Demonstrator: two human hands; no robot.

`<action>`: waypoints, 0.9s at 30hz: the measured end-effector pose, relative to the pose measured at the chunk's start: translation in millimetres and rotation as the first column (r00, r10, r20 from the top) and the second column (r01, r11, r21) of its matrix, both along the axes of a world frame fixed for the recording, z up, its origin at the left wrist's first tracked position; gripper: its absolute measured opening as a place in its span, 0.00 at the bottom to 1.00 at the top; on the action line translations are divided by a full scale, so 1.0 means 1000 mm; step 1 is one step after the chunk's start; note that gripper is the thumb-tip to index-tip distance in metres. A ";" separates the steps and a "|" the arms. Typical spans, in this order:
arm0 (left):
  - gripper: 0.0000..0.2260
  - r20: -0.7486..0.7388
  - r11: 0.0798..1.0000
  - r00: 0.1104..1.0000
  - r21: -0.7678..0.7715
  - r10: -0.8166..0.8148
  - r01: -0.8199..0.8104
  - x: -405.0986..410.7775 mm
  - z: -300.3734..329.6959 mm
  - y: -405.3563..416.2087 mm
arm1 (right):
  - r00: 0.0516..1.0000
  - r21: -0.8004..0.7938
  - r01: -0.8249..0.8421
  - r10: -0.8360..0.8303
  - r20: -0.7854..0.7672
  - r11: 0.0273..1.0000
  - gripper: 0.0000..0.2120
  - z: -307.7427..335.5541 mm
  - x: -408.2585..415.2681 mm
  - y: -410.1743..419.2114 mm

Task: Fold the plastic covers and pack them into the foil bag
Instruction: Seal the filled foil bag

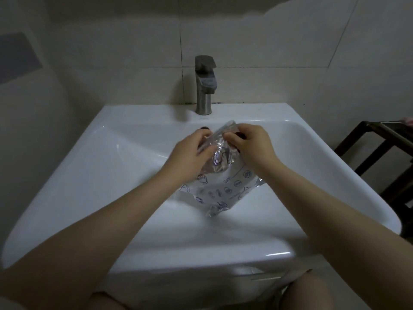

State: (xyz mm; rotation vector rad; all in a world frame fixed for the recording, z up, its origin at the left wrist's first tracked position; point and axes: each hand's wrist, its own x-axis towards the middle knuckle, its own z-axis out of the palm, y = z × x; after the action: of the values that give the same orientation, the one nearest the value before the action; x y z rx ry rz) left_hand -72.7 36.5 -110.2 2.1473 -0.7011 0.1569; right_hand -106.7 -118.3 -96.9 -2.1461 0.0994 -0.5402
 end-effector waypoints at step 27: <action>0.07 -0.266 0.947 0.963 -0.296 0.048 -0.129 0.004 0.003 0.007 | 0.997 0.091 -0.056 0.051 0.050 0.994 0.08 0.007 0.005 0.009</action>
State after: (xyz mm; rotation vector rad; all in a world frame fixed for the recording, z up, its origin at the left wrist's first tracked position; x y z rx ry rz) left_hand -68.3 43.0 -106.7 1.8528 -0.3993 0.0331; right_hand -101.7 -109.1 -89.8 -2.0387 0.0398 -0.5443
